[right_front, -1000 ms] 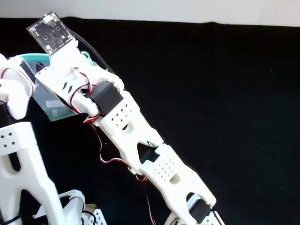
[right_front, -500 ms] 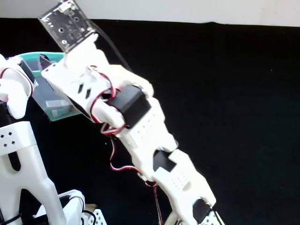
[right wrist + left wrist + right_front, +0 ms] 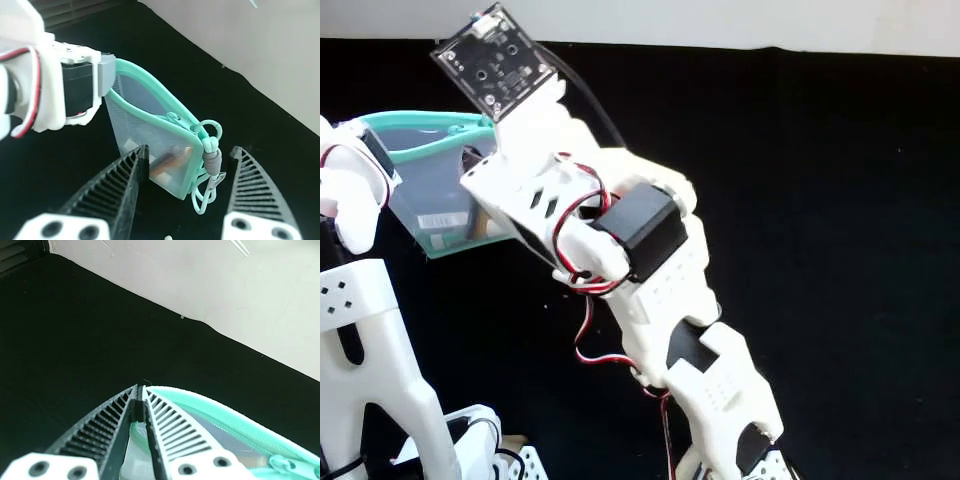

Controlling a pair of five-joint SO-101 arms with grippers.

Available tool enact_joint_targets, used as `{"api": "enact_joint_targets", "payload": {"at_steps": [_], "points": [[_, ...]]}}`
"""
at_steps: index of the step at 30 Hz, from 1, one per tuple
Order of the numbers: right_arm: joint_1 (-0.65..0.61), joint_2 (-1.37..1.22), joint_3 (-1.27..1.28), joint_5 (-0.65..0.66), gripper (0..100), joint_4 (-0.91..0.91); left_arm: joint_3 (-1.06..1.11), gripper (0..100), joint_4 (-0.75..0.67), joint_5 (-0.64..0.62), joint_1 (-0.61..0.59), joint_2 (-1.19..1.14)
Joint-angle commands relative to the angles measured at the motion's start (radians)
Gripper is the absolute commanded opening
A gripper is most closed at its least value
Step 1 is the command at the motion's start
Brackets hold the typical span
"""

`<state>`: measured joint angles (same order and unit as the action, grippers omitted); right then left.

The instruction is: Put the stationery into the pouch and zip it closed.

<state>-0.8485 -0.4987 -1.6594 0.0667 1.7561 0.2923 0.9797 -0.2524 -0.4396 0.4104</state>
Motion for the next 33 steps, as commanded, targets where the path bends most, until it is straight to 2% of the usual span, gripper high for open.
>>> {"api": "enact_joint_targets", "payload": {"at_steps": [1, 13, 21, 33], "points": [[0.054, 0.056, -0.108, 0.057, 24.8, 0.008, 0.05, 1, 0.006, -0.008, -0.012, -0.056], [0.194, 0.058, -0.108, 0.08, 24.8, 0.008, 0.05, 1, 0.006, -0.009, -0.012, -0.056], [0.209, 0.056, -0.099, 0.08, 24.8, 0.008, 0.05, 1, 0.005, -0.009, -0.007, -0.056], [0.208, 0.097, 0.297, 0.08, 24.8, 0.01, 0.05, 1, 0.008, -0.009, -0.007, -0.056]]}}
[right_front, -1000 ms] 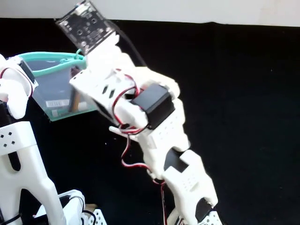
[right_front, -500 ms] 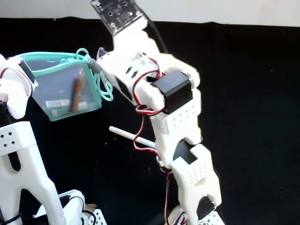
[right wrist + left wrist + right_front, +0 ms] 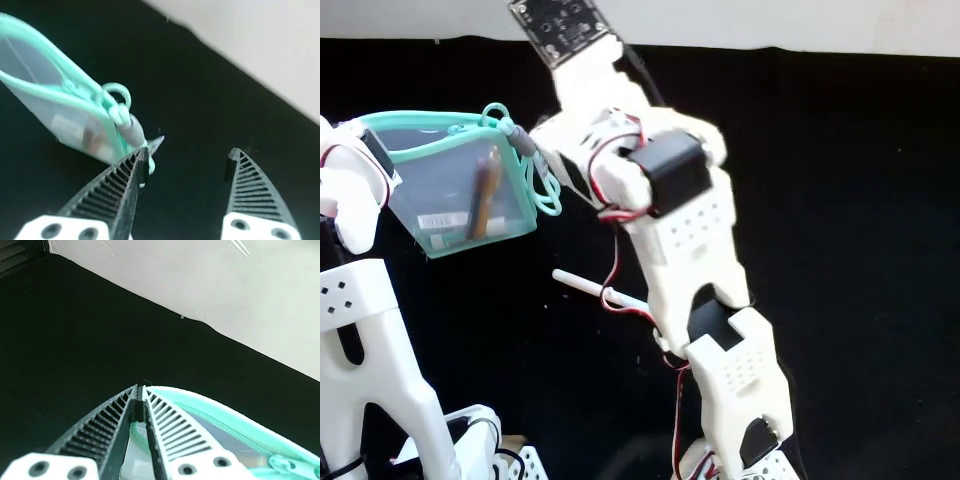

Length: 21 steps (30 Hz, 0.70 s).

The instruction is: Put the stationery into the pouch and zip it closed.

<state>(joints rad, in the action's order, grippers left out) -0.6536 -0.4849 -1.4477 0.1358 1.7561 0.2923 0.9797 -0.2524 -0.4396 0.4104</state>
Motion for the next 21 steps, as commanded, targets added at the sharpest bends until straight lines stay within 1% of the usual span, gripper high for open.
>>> {"api": "enact_joint_targets", "payload": {"at_steps": [1, 6, 10, 15, 19, 21], "points": [[0.013, 0.11, 0.145, 0.011, 24.8, 0.01, 0.05, 1, 0.008, -0.009, -0.007, -0.056], [0.015, 0.292, 0.506, 0.011, 24.8, 0.008, 0.05, 1, 0.009, -0.009, -0.007, -0.056], [0.015, 0.4, 0.727, 0.015, 24.8, -0.005, 0.05, 1, 0.009, -0.008, -0.007, -0.058], [0.013, 0.429, 0.905, 0.072, 24.8, -0.048, 0.05, 1, 0.009, -0.006, -0.007, -0.058], [0.013, 0.43, 1.013, 0.08, 24.8, -0.101, 0.05, 1, 0.008, -0.005, -0.007, -0.058], [-0.001, 0.432, 1.076, 0.114, 24.8, -0.122, 0.05, 1, 0.006, -0.005, -0.007, -0.058]]}}
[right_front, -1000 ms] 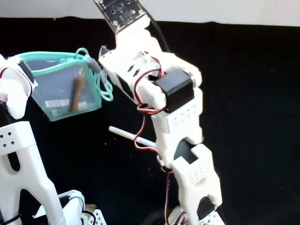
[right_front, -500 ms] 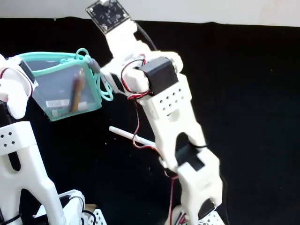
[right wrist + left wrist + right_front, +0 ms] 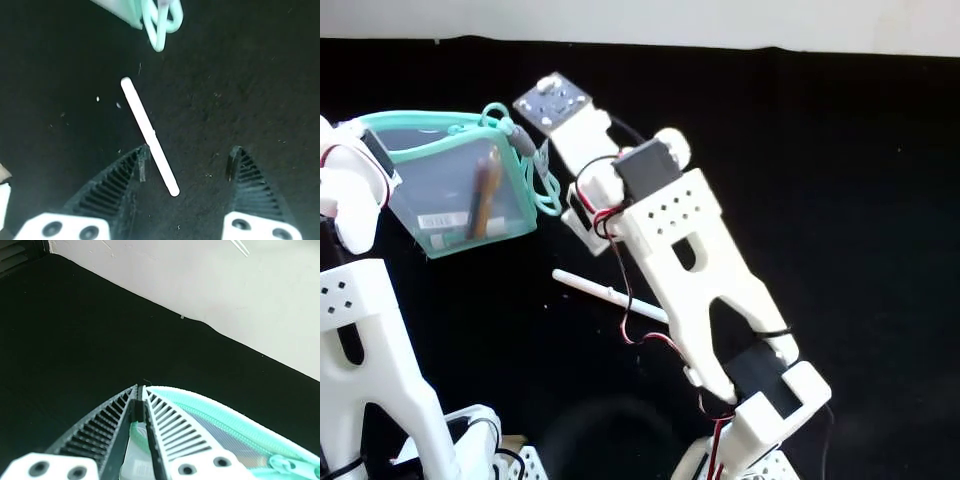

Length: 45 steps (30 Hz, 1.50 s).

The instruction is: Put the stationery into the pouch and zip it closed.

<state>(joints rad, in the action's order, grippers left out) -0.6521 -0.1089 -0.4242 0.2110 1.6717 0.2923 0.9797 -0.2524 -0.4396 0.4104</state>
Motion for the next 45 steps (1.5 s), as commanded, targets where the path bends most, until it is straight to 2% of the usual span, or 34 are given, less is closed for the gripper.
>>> {"api": "enact_joint_targets", "payload": {"at_steps": [1, 8, 14, 23, 28, 37, 45], "points": [[-0.012, 0.056, 0.091, 0.052, 24.8, -0.05, 0.05, 1, 0.006, -0.005, -0.007, -0.058], [-0.058, 0.058, 0.34, 0.106, 24.8, -0.182, 0.05, 1, 0.006, -0.005, -0.007, -0.058], [-0.088, 0.058, 0.463, 0.106, 24.8, -0.283, 0.05, 1, 0.006, -0.005, -0.007, -0.058], [-0.093, 0.051, 0.624, 0.11, 24.8, -0.538, 0.05, 1, 0.009, -0.005, -0.007, -0.058], [-0.093, 0.05, 0.725, 0.192, 24.8, -0.68, 0.05, 1, 0.009, -0.006, -0.007, -0.058], [-0.116, 0.047, 0.851, 0.242, 24.8, -0.923, 0.05, 1, 0.011, -0.008, -0.007, -0.058], [-0.139, -0.018, 0.86, 0.249, 24.8, -1.024, 0.05, 1, 0.011, -0.009, -0.007, -0.058]]}}
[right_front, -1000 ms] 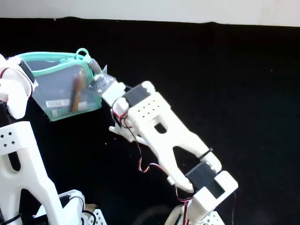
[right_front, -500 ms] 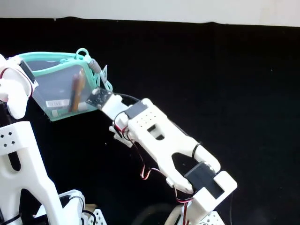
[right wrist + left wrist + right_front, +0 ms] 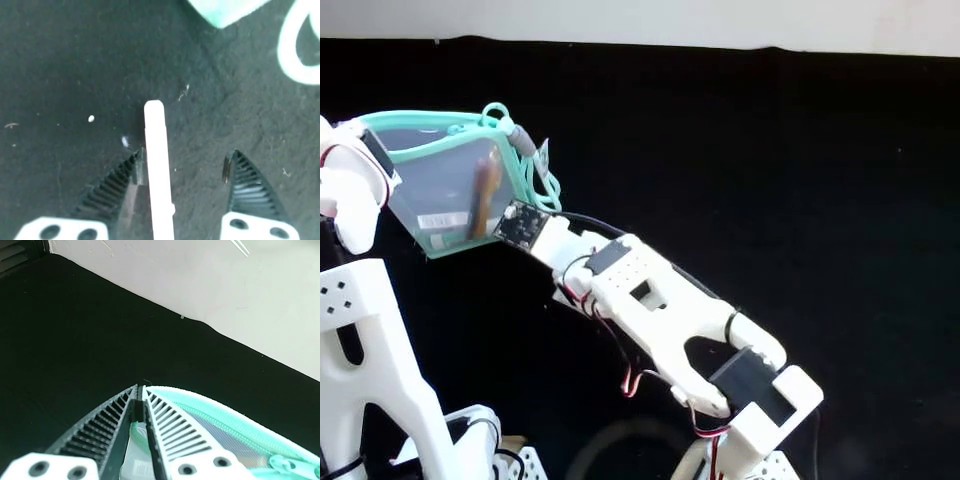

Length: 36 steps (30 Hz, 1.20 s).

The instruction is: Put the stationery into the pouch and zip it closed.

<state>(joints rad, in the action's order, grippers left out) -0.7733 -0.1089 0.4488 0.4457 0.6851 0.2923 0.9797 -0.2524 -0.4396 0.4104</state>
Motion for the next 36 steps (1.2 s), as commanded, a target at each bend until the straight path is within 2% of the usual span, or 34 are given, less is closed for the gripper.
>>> {"api": "enact_joint_targets", "payload": {"at_steps": [1, 9, 18, 28, 36], "points": [[-0.021, -0.048, -0.015, 0.014, 24.8, -0.047, 0.05, 1, 0.011, -0.009, -0.007, -0.058], [-0.025, -0.166, -0.051, 0.014, 22.6, -0.104, 0.05, 1, 0.011, -0.008, -0.007, -0.058], [-0.025, -0.173, -0.058, 0.011, 0.5, -0.104, 0.05, 1, 0.011, -0.009, -0.007, -0.058], [0.015, -0.156, -0.071, 0.0, 0.7, -0.101, 0.05, 1, 0.011, -0.009, -0.007, -0.058], [0.147, 0.05, -0.12, -0.163, 0.7, 0.013, 0.05, 1, 0.011, -0.009, -0.007, -0.058]]}}
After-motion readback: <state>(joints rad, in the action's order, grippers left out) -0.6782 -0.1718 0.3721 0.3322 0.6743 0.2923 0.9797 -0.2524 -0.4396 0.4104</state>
